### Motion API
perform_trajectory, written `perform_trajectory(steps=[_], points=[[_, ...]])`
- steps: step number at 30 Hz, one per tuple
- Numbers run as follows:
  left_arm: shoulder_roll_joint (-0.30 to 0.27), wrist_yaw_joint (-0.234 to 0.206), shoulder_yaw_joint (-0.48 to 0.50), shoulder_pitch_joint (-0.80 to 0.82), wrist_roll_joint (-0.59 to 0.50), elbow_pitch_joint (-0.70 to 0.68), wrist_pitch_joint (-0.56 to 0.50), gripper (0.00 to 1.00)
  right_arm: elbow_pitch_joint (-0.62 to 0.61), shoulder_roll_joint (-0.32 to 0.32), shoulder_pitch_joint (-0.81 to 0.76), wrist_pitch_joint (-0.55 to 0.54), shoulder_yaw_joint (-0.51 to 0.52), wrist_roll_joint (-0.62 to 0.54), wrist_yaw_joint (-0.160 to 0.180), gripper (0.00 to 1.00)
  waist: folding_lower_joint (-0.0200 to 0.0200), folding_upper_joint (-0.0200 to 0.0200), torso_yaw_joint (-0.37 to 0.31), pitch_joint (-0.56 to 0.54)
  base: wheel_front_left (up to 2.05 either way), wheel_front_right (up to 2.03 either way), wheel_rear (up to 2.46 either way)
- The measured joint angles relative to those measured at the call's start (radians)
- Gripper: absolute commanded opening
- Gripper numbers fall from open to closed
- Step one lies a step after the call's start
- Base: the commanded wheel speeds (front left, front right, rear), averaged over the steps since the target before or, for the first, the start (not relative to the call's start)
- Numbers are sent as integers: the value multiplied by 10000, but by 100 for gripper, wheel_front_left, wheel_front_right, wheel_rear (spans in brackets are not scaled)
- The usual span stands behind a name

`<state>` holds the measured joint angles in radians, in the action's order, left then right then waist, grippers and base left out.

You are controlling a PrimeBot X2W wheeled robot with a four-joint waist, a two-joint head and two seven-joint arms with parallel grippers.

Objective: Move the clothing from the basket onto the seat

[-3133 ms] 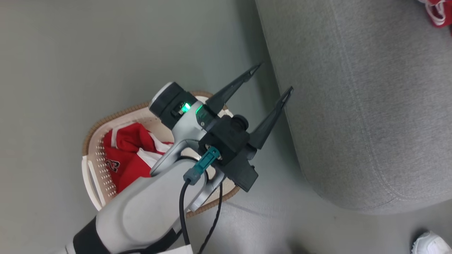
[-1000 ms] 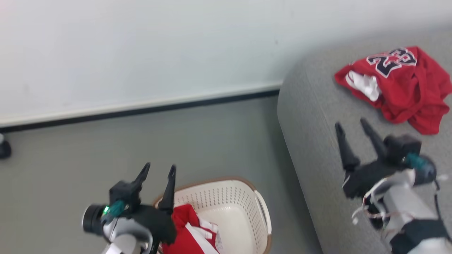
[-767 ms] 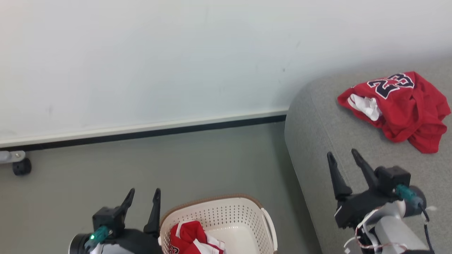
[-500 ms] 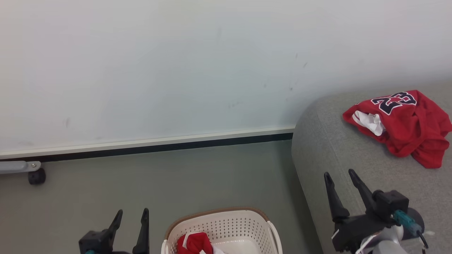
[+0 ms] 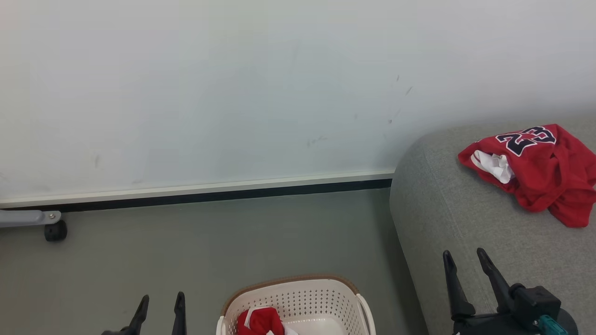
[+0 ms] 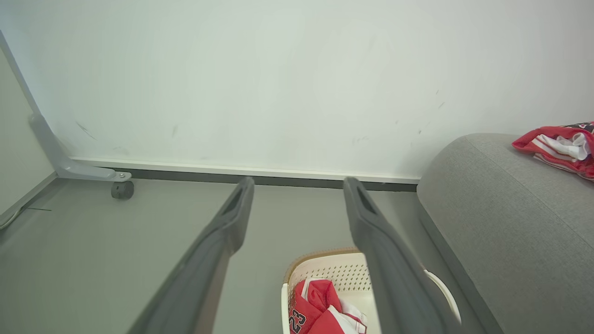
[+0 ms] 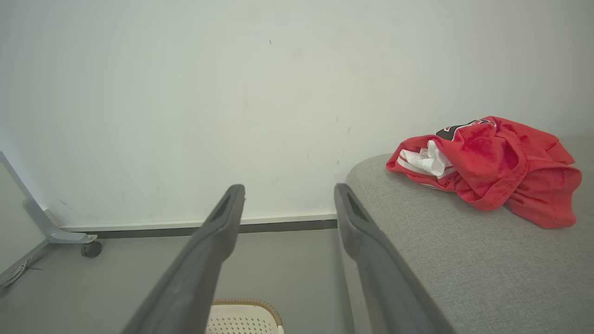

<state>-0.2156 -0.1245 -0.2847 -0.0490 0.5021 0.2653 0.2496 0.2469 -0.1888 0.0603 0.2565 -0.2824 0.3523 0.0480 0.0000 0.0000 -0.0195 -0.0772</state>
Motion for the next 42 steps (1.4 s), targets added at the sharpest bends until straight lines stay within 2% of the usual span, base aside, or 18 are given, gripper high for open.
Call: perform_trajectory(steps=[15, 32, 42], points=[[307, 0, 755, -568, -658, -711, 0, 100, -1064, -44, -677, 0, 407, -25, 226, 100, 0, 0, 105, 124, 0, 0, 0], [439, 0, 899, -616, -911, -886, 0, 100, -1325, -44, -727, 0, 525, -184, 234, 100, 0, 0, 113, 326, 0, 0, 0], [539, 15, 748, -349, -974, -694, 0, 100, -1501, -98, -720, 0, 708, -184, 232, 100, 0, 0, 103, 822, 0, 0, 0]])
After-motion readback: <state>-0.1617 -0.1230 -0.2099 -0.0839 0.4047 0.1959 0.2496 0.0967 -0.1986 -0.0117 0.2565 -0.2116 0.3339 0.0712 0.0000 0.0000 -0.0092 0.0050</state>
